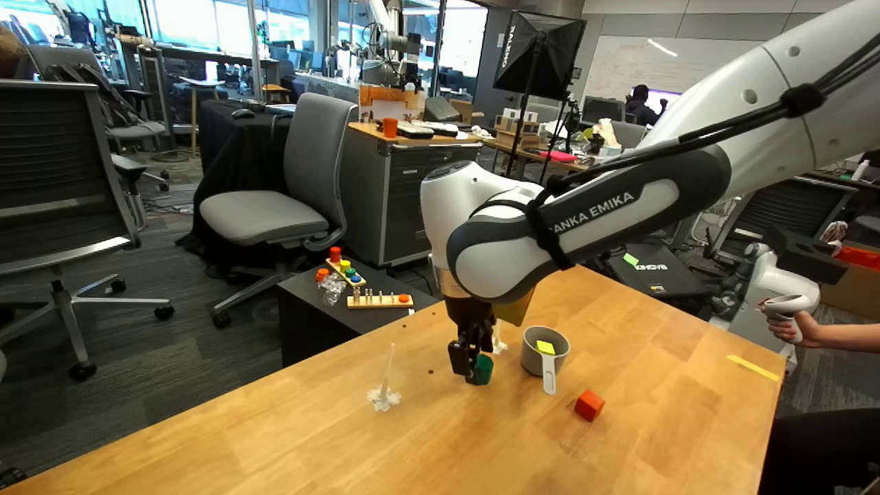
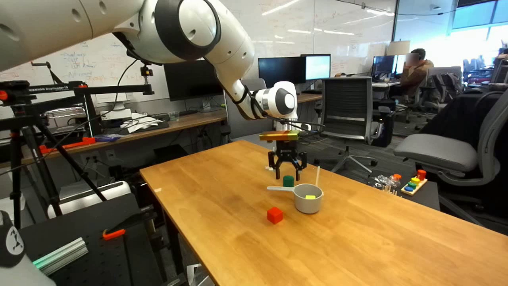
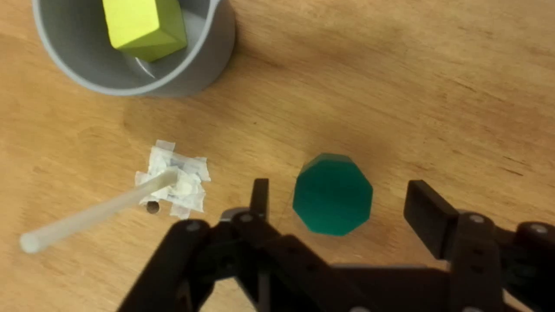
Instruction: Put the blocks inside the grey measuring cup
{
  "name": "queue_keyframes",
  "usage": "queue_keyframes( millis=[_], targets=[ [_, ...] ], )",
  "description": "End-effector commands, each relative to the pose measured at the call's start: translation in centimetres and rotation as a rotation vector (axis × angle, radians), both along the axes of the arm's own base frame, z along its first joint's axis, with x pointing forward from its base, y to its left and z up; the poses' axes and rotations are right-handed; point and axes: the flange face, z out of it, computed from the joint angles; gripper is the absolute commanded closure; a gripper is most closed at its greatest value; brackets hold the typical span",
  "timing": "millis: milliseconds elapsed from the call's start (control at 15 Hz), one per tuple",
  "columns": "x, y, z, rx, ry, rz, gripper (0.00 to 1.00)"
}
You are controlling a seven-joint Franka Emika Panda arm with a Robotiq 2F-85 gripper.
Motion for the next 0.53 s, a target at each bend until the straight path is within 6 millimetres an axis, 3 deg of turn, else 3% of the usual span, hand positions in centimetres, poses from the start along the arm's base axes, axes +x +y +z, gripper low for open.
queue_keyframes(
  millis=[0,267,467],
  targets=[
    [1.1,0.0,0.3,-0.013,-0.002,0.009,0.51],
    [1.6,-0.6,0.5,-0.009,-0.002,-0.009,0.81],
    [1.6,-1.0,0.9,-0.002,0.011,-0.031,0.81]
  ],
)
